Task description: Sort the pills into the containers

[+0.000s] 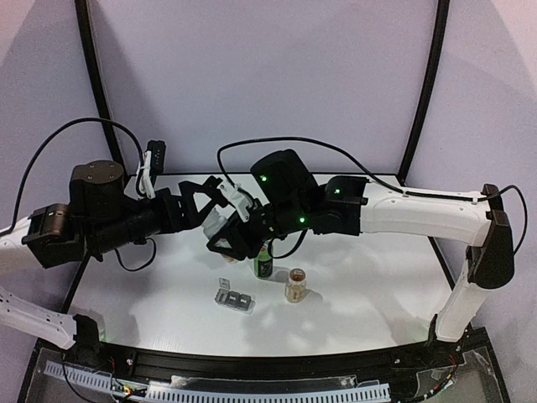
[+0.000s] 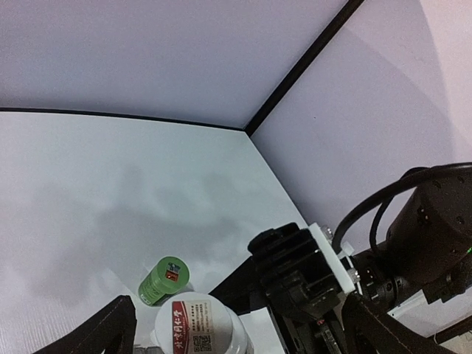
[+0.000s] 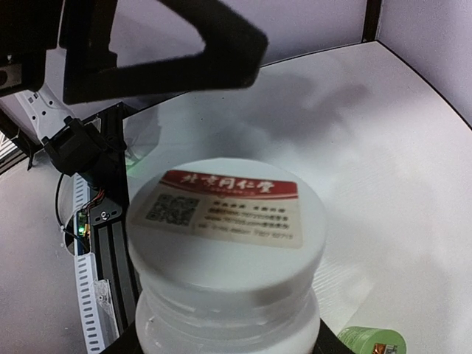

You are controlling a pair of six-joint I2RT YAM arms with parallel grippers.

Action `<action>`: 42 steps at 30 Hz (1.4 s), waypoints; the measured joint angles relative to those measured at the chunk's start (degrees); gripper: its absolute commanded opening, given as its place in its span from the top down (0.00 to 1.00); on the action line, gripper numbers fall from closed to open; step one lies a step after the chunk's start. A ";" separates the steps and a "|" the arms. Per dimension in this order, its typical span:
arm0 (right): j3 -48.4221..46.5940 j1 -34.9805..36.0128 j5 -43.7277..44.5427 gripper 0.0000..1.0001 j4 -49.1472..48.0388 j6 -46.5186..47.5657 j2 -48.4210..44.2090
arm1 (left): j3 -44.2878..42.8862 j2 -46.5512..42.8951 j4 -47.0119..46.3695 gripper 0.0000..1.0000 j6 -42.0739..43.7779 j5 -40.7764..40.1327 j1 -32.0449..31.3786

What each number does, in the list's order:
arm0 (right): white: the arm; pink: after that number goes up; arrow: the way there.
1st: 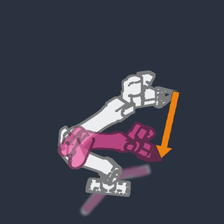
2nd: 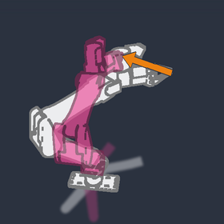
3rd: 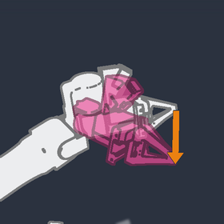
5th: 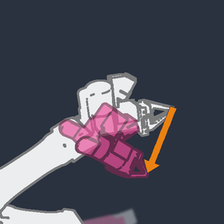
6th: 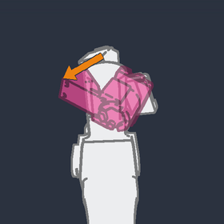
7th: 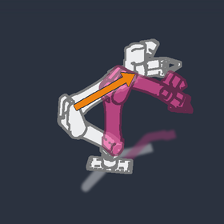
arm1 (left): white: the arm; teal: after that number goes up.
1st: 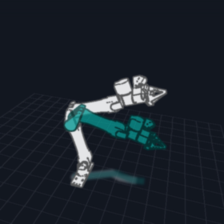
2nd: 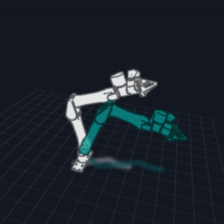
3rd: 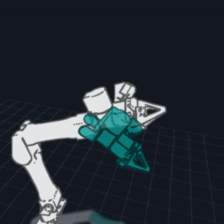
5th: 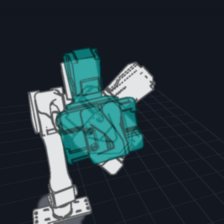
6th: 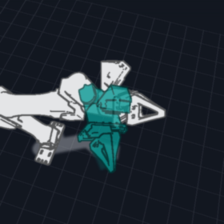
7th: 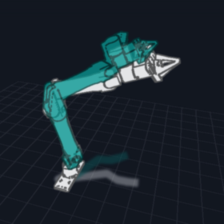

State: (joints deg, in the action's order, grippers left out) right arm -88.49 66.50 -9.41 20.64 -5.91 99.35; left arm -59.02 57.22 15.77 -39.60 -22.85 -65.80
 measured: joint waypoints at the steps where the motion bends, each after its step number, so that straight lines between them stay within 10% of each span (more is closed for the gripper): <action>1: -0.01 0.00 0.00 0.89 0.00 -0.07 0.00 | 0.00 0.04 0.30 0.01 -0.32 0.01 0.00; 42: -3.73 -0.05 0.44 0.95 -0.57 -0.66 5.43 | -2.84 1.41 4.21 0.01 0.91 1.36 0.00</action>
State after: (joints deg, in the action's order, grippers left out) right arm -92.23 66.45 -8.97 20.07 -6.57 104.78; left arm -61.86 58.63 19.97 -38.69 -21.48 -65.80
